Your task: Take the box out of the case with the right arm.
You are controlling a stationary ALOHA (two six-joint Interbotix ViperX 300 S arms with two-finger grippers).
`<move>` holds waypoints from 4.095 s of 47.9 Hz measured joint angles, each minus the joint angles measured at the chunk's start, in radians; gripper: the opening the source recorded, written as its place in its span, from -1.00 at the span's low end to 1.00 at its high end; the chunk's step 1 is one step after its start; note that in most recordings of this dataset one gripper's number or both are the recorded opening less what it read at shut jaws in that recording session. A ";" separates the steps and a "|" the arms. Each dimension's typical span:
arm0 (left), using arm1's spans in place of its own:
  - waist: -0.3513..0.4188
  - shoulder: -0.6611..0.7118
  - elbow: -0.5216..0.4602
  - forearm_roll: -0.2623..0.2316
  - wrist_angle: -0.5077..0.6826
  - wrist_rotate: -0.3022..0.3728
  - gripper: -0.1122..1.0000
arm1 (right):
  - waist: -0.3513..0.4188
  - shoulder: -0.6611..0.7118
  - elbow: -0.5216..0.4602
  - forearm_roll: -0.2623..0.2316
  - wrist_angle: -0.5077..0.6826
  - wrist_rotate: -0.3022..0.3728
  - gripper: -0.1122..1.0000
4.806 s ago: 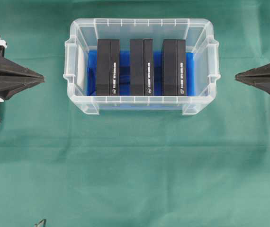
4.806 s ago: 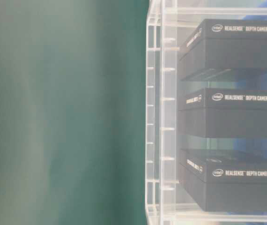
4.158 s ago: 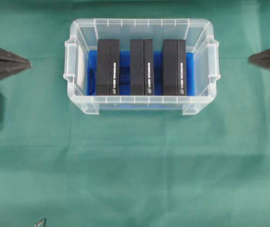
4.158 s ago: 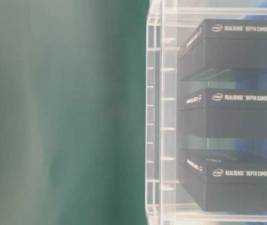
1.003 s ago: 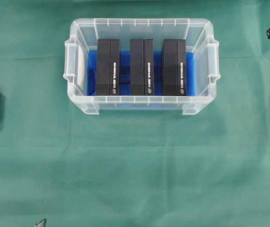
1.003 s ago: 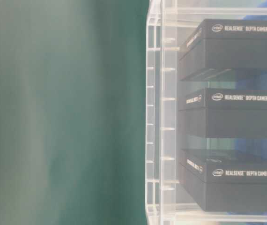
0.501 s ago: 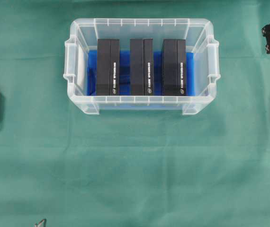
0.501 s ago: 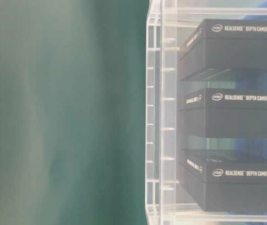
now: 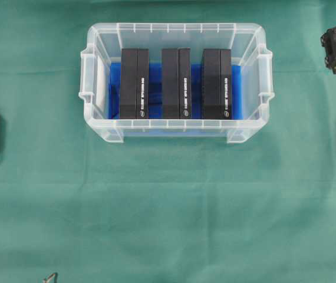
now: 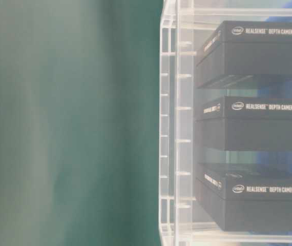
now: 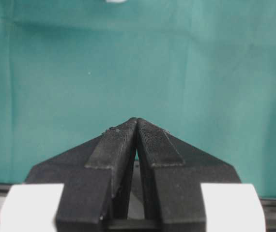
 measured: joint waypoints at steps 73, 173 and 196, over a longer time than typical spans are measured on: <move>0.044 -0.014 0.000 0.003 0.114 0.002 -0.80 | 0.137 0.686 -0.692 0.003 -0.049 0.101 0.89; 0.046 -0.040 0.000 0.003 0.138 0.002 -0.80 | 0.161 0.885 -0.893 0.003 -0.087 0.129 0.89; 0.046 -0.041 0.000 0.003 0.138 0.002 -0.80 | 0.161 0.885 -0.879 0.003 -0.087 0.132 0.89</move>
